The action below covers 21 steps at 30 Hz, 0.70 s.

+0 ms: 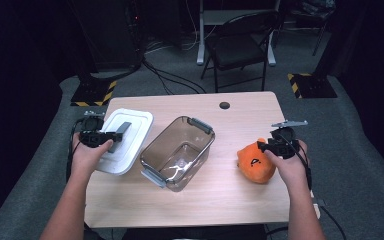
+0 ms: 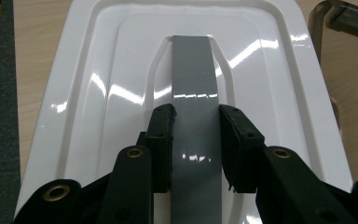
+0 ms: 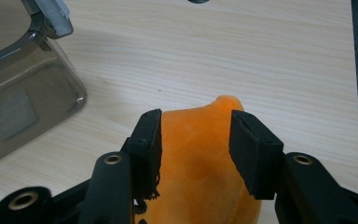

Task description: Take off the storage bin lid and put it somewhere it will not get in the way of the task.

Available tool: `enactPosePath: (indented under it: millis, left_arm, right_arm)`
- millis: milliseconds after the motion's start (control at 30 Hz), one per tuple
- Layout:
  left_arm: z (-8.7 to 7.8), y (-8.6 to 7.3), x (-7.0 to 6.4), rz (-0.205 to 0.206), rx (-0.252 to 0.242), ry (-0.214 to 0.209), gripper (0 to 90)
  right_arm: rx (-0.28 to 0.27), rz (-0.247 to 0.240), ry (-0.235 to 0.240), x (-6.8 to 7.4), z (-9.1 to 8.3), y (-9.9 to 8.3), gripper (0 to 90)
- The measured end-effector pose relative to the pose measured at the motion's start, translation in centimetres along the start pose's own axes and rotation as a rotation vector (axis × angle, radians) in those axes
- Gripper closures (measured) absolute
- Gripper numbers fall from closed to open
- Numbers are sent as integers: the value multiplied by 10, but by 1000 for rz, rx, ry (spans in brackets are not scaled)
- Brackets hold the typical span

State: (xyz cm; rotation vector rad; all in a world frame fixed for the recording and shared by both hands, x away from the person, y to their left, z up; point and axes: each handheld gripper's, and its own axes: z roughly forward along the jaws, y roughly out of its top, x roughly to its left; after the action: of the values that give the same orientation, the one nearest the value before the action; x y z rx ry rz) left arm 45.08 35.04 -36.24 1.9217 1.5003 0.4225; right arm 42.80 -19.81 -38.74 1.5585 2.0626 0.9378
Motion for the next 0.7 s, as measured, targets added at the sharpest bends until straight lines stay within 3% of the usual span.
enactPosePath:
  millis: [400,700]
  left_arm:
    - [11,-13,16,-45,18,17,664]
    - [20,-23,25,-39,29,39,663]
  right_arm:
    - [1,2,-1,1,0,0,542]
    - [2,3,-1,2,0,0,542]
